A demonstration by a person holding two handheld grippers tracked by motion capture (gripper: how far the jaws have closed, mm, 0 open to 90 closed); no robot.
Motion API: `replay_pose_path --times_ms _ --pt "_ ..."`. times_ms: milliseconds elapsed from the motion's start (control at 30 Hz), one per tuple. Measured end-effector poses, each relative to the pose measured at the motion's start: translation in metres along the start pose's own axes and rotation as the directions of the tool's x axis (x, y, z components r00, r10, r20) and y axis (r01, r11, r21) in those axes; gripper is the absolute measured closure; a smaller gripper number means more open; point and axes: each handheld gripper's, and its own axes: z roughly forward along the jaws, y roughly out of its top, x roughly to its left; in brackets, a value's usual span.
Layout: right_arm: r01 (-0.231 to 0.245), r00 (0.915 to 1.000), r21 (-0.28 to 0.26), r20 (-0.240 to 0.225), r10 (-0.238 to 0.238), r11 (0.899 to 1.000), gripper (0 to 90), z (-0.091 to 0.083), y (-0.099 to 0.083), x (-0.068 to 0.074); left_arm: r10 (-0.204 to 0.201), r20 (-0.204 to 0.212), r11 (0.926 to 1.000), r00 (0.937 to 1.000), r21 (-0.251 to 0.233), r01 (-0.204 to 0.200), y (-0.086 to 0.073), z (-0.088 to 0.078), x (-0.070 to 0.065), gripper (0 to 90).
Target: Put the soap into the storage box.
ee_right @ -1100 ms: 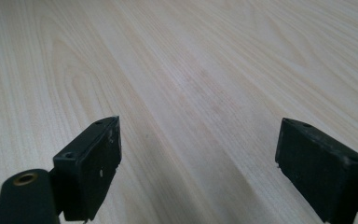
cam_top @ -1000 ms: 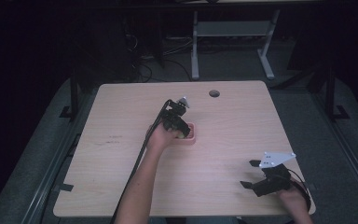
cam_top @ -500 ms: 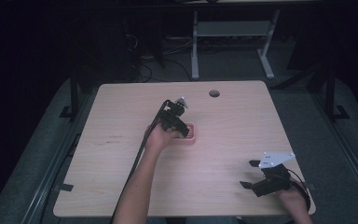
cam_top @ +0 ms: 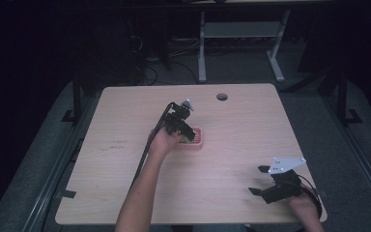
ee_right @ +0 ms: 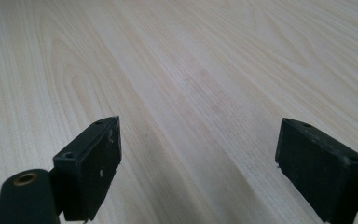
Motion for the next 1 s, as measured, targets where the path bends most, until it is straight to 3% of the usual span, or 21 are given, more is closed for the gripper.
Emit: replay_pose_path --times_ms 367,767,1000 --pt "-0.003 1.0 0.005 0.0 0.003 1.0 13.8 0.0 0.0 0.0 0.024 -0.011 0.9995 0.9997 -0.022 -0.024 -0.005 -0.018 -0.001 21.1" --pt "-0.02 0.9998 0.011 0.008 0.02 1.0 13.8 0.001 -0.002 0.0 0.025 -0.002 0.9992 0.9997 -0.031 -0.025 -0.012 -0.022 -0.004 21.0" --pt "-0.021 0.9997 0.011 0.015 0.021 1.0 13.8 0.0 -0.003 0.0 0.05 0.001 0.9985 0.9988 -0.025 -0.05 -0.017 -0.025 -0.007 21.1"
